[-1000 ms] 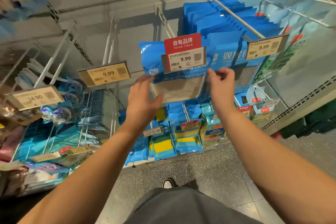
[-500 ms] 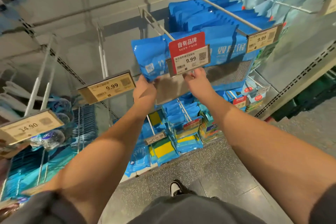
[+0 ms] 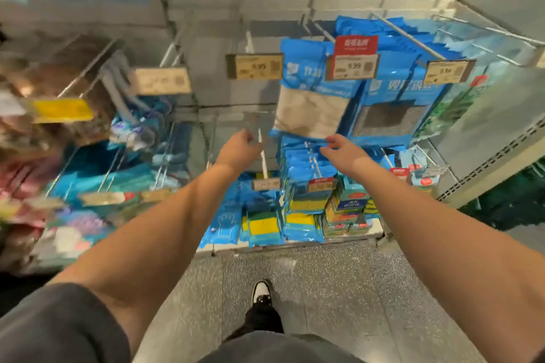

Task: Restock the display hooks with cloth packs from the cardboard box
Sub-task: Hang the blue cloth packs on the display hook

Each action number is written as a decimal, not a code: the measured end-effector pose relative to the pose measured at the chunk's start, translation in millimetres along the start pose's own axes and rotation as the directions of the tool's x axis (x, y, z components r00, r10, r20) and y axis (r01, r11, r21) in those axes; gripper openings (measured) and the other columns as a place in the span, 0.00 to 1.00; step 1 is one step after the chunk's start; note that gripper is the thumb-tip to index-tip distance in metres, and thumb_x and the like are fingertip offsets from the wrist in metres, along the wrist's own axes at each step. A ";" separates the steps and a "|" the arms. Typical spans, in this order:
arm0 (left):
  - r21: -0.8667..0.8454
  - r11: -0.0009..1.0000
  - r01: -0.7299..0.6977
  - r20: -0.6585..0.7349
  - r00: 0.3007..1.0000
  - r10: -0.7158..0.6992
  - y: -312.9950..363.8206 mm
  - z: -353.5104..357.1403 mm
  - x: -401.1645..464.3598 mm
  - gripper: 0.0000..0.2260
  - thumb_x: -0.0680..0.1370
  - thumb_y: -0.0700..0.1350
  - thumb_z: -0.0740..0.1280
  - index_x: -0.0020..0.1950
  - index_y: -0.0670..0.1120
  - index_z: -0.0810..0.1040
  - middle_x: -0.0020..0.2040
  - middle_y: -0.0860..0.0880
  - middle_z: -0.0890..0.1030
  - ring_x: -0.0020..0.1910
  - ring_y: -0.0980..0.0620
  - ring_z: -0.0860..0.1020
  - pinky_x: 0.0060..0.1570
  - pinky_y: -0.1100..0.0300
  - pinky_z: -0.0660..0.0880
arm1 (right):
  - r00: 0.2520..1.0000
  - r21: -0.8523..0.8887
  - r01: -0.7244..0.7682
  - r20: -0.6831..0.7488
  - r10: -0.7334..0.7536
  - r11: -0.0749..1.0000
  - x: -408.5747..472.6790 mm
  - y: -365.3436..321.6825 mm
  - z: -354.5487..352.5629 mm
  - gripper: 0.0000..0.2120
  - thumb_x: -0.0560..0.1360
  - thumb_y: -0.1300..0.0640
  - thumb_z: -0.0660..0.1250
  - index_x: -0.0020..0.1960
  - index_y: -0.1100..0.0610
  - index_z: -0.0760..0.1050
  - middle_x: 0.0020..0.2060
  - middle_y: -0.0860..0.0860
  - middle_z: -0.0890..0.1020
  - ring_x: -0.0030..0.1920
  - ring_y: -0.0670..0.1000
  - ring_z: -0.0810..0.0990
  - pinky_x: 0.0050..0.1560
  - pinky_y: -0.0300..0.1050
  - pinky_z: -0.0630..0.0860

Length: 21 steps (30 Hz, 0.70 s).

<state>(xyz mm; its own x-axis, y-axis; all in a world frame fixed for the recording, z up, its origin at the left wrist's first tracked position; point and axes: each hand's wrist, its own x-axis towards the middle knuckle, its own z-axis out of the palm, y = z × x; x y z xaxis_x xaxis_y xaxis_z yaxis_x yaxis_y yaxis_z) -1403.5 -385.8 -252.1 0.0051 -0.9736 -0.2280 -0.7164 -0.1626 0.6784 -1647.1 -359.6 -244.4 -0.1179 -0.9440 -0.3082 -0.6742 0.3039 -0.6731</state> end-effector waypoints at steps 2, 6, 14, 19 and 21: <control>0.004 1.000 0.022 -0.019 1.000 -0.022 -35.1 -4.5 -52.7 0.19 0.79 0.51 0.67 0.66 0.42 0.75 0.61 0.40 0.80 0.57 0.40 0.80 0.52 0.54 0.76 | 0.997 -0.065 0.059 0.063 -0.055 0.996 -35.5 -1.0 23.7 0.22 0.82 0.52 0.62 0.74 0.55 0.66 0.69 0.52 0.72 0.55 0.54 0.76 0.47 0.37 0.73; 0.040 0.993 0.116 -0.024 0.993 -0.115 -110.1 -25.5 -162.2 0.18 0.80 0.50 0.68 0.66 0.43 0.75 0.61 0.40 0.80 0.57 0.40 0.80 0.51 0.54 0.73 | 0.967 -0.267 0.204 0.207 -0.150 0.942 -112.3 -15.6 88.2 0.21 0.80 0.50 0.63 0.71 0.54 0.70 0.66 0.54 0.76 0.61 0.57 0.77 0.59 0.46 0.72; 0.089 0.932 0.350 -0.129 0.932 -0.338 -243.3 -108.5 -361.7 0.19 0.79 0.51 0.69 0.68 0.45 0.76 0.64 0.45 0.79 0.63 0.44 0.77 0.59 0.56 0.71 | 0.762 -0.326 0.545 0.578 -0.294 0.772 -258.5 -83.6 235.1 0.22 0.81 0.50 0.63 0.73 0.56 0.69 0.71 0.55 0.72 0.69 0.54 0.72 0.67 0.47 0.67; 0.117 0.891 0.440 -0.177 0.891 -0.417 -318.3 -164.7 -462.5 0.20 0.80 0.52 0.67 0.70 0.46 0.74 0.69 0.47 0.76 0.66 0.46 0.75 0.62 0.55 0.72 | 0.619 -0.340 0.727 0.700 -0.355 0.597 -329.9 -148.9 328.9 0.23 0.82 0.49 0.61 0.74 0.55 0.67 0.72 0.56 0.69 0.70 0.56 0.70 0.68 0.48 0.66; 0.097 0.873 0.479 -0.203 0.868 -0.454 -357.7 -189.2 -503.1 0.21 0.81 0.54 0.66 0.72 0.47 0.72 0.70 0.48 0.74 0.67 0.47 0.75 0.63 0.54 0.72 | 0.573 -0.325 0.772 0.727 -0.378 0.546 -359.4 -179.4 372.8 0.24 0.81 0.48 0.62 0.74 0.54 0.67 0.72 0.56 0.69 0.69 0.56 0.71 0.68 0.49 0.68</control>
<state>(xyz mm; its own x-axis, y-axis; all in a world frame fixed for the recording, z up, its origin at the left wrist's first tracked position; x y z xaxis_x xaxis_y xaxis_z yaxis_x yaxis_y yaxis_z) -1017.8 131.9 -247.9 0.4709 -0.8036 -0.3640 -0.6903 -0.5925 0.4152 -1212.0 -27.0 -263.6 0.7175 -0.5624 -0.4109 -0.6958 -0.6051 -0.3869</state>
